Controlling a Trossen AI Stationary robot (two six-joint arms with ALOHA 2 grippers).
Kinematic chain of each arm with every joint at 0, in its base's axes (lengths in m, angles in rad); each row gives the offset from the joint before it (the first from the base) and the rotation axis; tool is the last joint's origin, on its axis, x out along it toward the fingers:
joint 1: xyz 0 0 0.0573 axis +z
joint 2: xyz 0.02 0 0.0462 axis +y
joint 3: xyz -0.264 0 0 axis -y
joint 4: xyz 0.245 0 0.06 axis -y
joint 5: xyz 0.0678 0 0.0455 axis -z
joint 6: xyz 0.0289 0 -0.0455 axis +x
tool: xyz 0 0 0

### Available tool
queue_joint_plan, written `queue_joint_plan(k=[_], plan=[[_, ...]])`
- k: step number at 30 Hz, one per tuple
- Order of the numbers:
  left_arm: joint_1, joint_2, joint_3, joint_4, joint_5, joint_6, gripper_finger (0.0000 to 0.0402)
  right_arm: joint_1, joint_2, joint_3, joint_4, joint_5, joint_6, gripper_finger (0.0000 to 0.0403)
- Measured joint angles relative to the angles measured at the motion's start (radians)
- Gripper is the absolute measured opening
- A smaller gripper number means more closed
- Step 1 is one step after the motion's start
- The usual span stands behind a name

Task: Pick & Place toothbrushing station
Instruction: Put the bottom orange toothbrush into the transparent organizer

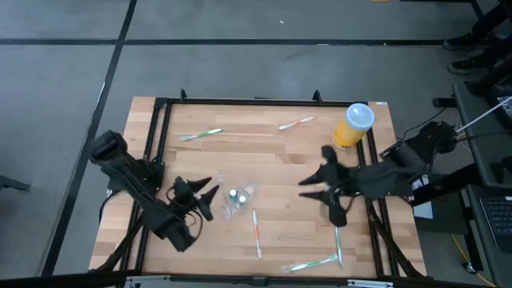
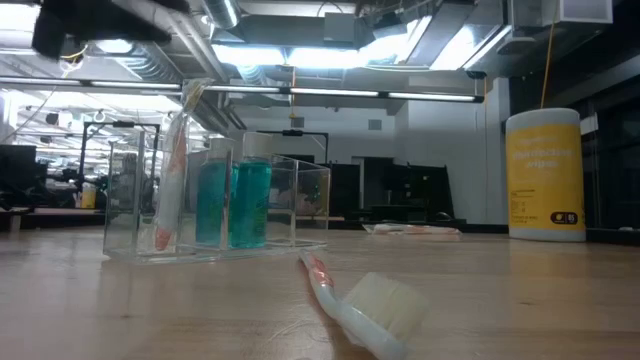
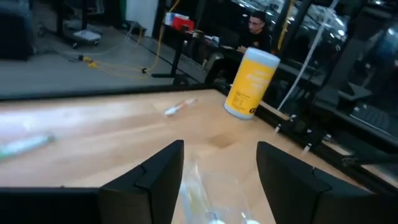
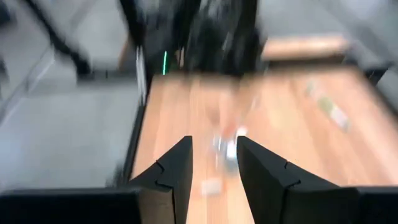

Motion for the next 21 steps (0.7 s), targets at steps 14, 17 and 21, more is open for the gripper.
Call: queue_joint_plan(k=[14,17,21], plan=[[-0.106,-0.338,0.064,0.051,0.257,0.643,0.0198,-0.168,0.381,-0.001,-0.330,-0.676,-0.863,0.0128],[-0.122,-0.356,0.064,0.051,0.254,0.644,0.0198,-0.183,0.459,-0.001,-0.315,-0.678,-1.107,0.0128],[-0.127,-0.358,0.064,0.053,0.254,0.634,0.0198,-0.194,0.556,-0.001,-0.237,-0.642,-1.263,0.0128]])
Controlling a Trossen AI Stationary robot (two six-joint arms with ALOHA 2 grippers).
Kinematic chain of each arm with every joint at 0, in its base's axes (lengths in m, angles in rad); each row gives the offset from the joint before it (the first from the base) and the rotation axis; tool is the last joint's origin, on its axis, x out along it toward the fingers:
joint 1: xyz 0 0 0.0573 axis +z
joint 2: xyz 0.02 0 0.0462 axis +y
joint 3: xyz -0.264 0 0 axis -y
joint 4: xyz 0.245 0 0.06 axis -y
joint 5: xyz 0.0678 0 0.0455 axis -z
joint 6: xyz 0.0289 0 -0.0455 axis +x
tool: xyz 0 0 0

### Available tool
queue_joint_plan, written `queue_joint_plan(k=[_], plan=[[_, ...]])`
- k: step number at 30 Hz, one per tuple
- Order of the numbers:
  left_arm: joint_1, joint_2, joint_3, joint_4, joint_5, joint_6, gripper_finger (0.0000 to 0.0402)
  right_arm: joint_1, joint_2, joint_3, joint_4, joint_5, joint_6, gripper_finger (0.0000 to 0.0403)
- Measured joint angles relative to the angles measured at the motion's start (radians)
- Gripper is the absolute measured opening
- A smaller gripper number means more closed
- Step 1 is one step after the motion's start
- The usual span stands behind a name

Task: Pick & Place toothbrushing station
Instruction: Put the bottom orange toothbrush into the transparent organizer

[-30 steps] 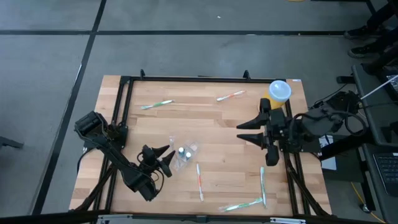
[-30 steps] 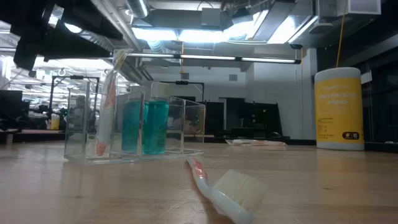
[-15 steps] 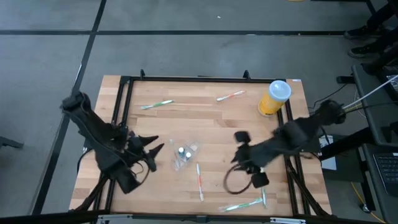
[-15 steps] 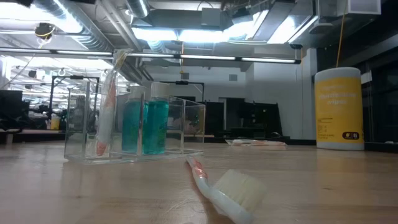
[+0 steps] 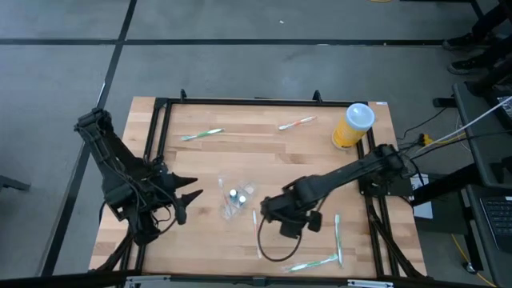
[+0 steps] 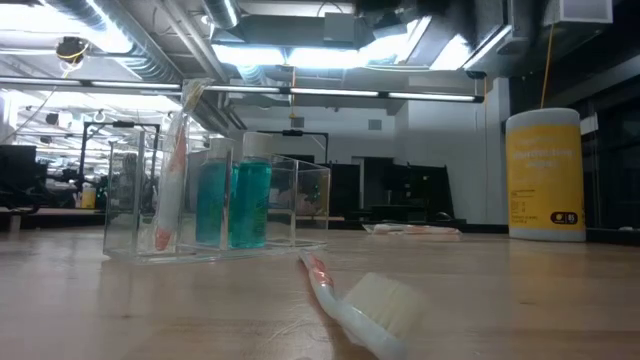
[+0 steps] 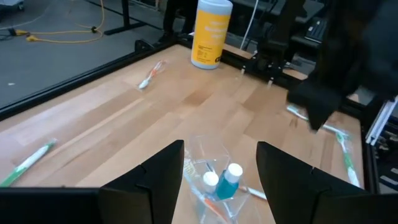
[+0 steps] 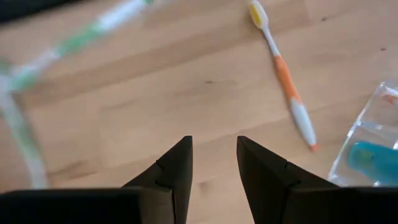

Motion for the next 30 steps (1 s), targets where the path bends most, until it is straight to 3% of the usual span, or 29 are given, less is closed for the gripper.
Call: queue_joint_plan(k=[8,14,19,30], plan=[[0.001,0.019,0.000,0.028,0.005,0.002,0.0198,-0.002,0.151,0.000,0.151,0.148,-0.122,0.0128],[0.001,0.022,0.000,0.028,0.006,-0.004,0.0198,0.003,0.176,0.000,0.365,0.327,-0.138,0.0128],[0.006,0.022,0.000,0.028,0.031,-0.004,0.0198,0.003,0.176,0.002,0.499,0.337,-0.138,0.0128],[0.005,0.022,0.000,0.029,0.048,0.045,0.0198,0.007,0.252,0.001,0.456,0.254,-0.252,0.0128]])
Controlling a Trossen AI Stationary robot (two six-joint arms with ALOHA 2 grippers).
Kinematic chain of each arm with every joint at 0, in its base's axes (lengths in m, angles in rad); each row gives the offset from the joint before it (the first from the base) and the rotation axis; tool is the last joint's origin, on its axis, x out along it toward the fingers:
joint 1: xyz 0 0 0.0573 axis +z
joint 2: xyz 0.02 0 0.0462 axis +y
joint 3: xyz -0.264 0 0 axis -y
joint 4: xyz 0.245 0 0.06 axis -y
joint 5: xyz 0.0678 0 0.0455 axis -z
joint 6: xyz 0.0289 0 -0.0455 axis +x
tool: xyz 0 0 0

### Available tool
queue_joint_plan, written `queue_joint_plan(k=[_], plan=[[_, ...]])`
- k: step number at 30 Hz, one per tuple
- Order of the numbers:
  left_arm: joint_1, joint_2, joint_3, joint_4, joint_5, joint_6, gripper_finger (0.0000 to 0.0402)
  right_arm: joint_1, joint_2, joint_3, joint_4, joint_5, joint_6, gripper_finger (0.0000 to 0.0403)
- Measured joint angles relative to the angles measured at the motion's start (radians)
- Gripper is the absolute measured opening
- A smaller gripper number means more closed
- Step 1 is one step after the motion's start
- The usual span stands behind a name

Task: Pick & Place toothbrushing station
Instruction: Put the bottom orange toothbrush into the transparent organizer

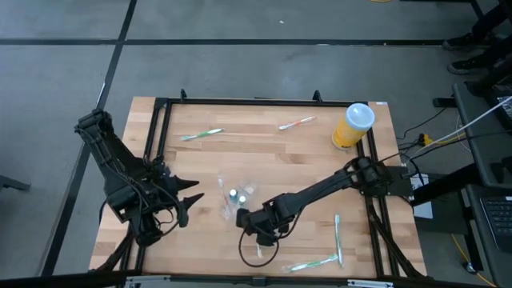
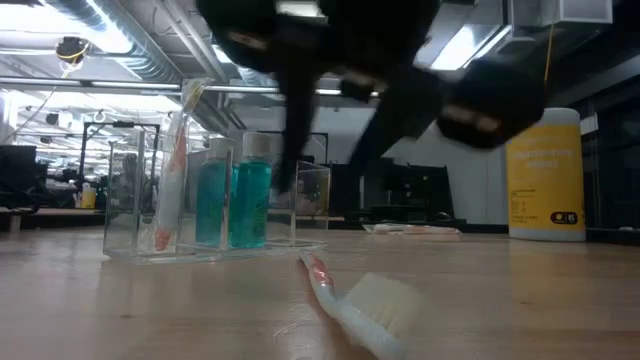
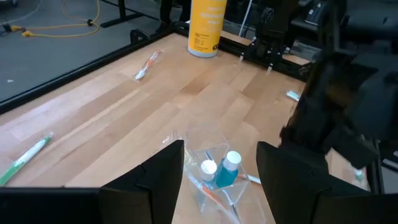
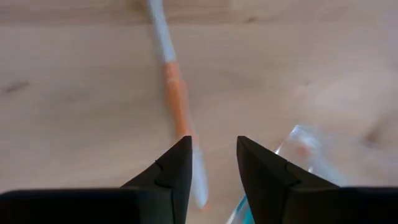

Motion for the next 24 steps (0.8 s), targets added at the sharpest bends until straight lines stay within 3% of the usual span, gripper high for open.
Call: queue_joint_plan(k=[17,24], plan=[[-0.012,0.000,0.000,0.016,0.009,0.080,0.0198,-0.008,0.065,0.000,0.003,-0.006,0.044,0.0126],[-0.012,0.000,0.000,0.016,0.035,0.080,0.0198,-0.005,0.066,0.000,-0.004,-0.047,0.125,0.0082]])
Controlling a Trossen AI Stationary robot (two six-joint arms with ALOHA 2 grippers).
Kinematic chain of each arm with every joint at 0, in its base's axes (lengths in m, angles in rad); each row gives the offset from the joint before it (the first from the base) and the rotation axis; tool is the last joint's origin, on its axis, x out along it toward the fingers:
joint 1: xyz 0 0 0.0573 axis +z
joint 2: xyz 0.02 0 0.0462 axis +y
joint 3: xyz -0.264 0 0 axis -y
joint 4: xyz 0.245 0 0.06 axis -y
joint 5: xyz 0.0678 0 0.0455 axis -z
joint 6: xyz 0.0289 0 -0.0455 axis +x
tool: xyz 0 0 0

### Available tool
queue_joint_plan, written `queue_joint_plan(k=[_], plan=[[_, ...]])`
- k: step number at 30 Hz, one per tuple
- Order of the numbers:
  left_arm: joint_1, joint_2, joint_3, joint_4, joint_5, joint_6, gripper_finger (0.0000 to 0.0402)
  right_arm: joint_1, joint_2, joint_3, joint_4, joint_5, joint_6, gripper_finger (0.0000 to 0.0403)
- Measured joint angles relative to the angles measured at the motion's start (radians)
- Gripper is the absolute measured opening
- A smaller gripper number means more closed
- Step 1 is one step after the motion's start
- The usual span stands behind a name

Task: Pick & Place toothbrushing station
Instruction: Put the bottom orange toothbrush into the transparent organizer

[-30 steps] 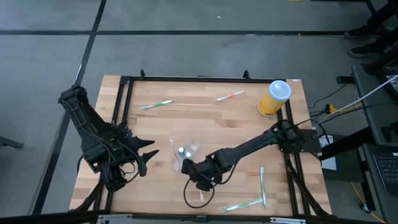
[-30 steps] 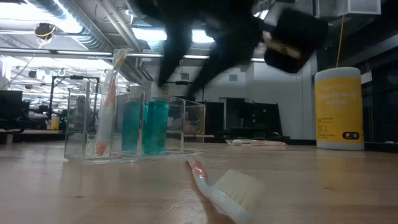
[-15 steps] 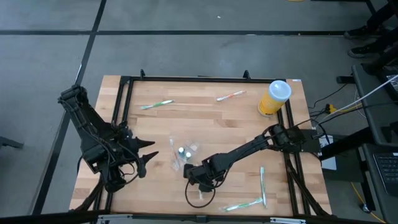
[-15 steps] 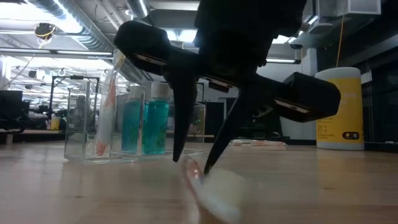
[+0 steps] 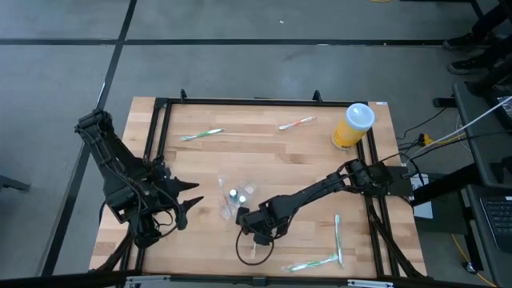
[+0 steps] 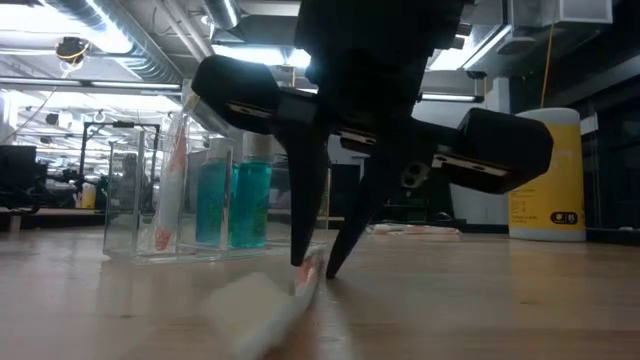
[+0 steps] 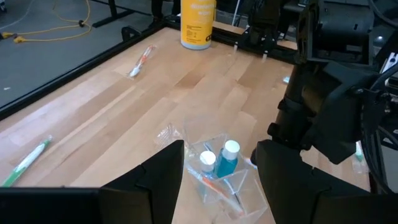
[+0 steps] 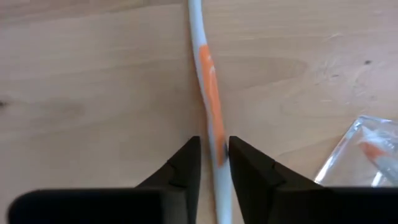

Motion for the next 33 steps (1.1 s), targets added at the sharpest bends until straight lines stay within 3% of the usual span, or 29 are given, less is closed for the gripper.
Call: queue_joint_plan(k=[8,23,28,33], plan=[[0.000,0.000,0.000,0.003,0.020,-0.008,0.0198,0.004,0.007,0.003,-0.004,-0.045,0.104,0.0023],[0.018,0.000,0.000,0.005,0.026,-0.052,0.0198,0.095,-0.047,-0.006,-0.151,-0.105,0.253,0.0009],[0.056,0.000,0.000,-0.004,0.063,-0.050,0.0198,0.122,-0.140,-0.003,-0.160,-0.083,0.387,0.0000],[0.085,0.000,0.000,-0.007,0.072,-0.019,0.0198,0.138,-0.191,-0.003,-0.160,0.009,0.489,0.0000]])
